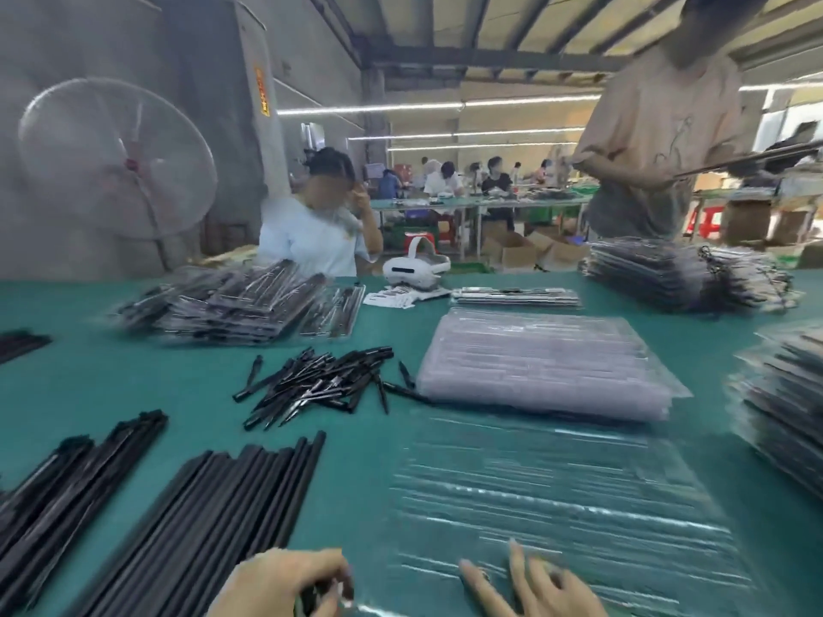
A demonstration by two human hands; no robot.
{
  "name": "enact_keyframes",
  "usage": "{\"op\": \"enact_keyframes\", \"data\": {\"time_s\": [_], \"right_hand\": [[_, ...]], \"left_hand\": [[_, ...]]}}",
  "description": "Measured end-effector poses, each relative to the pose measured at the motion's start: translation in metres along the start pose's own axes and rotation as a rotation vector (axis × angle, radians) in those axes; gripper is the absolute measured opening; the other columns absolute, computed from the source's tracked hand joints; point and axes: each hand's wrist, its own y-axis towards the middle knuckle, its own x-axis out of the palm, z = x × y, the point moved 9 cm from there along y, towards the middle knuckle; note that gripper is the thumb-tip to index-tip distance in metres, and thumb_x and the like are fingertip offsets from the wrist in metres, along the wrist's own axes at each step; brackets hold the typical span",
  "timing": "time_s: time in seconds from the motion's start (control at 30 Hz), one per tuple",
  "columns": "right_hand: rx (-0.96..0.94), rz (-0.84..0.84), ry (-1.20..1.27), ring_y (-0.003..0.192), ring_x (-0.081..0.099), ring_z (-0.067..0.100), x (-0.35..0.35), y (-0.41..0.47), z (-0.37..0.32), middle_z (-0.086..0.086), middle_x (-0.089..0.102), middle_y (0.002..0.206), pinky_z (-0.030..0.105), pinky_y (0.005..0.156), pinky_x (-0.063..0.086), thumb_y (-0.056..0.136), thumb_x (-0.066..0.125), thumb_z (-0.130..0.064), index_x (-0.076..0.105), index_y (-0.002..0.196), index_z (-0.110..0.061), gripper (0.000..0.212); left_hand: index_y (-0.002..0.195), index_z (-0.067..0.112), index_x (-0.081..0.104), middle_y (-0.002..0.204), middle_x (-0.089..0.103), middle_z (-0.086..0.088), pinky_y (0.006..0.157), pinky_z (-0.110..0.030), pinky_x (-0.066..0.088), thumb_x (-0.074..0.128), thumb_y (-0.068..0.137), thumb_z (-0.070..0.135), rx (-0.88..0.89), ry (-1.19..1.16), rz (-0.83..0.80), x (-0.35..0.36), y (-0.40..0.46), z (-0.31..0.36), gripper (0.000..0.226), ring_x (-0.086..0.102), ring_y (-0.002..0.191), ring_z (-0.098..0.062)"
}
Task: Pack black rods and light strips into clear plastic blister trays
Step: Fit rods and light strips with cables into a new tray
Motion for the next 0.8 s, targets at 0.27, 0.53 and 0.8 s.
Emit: {"op": "enact_keyframes", "data": {"time_s": [0.27, 0.53, 0.8], "right_hand": [[0.141, -0.045, 0.207, 0.06, 0.065, 0.022, -0.026, -0.008, 0.005, 0.006, 0.075, 0.088, 0.023, 0.054, 0.051, 0.098, 0.008, -0.057, 0.073, 0.106, -0.04, 0.068], [0.213, -0.219, 0.291, 0.068, 0.063, 0.017, -0.031, -0.027, 0.002, -0.003, 0.073, 0.099, 0.022, 0.062, 0.05, 0.095, 0.01, -0.062, 0.066, 0.113, -0.047, 0.061], [0.263, -0.244, 0.34, 0.072, 0.065, 0.012, -0.028, -0.018, 0.004, -0.008, 0.073, 0.097, 0.019, 0.065, 0.051, 0.094, 0.005, -0.062, 0.065, 0.111, -0.052, 0.063]], "left_hand": [[0.123, 0.022, 0.037, 0.121, 0.044, 0.005, 0.069, -0.025, 0.04, 0.039, 0.097, 0.044, -0.452, 0.377, 0.091, -0.015, -0.005, -0.062, 0.034, 0.055, 0.104, -0.014], [0.118, 0.014, 0.04, 0.12, 0.045, -0.001, 0.068, -0.018, 0.043, 0.042, 0.099, 0.029, -0.519, 0.704, 0.062, -0.001, 0.021, -0.063, 0.025, 0.054, 0.105, -0.01], [0.104, 0.011, 0.046, 0.119, 0.05, -0.002, 0.07, -0.022, 0.043, 0.037, 0.096, 0.017, -0.622, 0.631, -0.064, 0.016, 0.035, -0.077, 0.014, 0.057, 0.104, -0.014]]}}
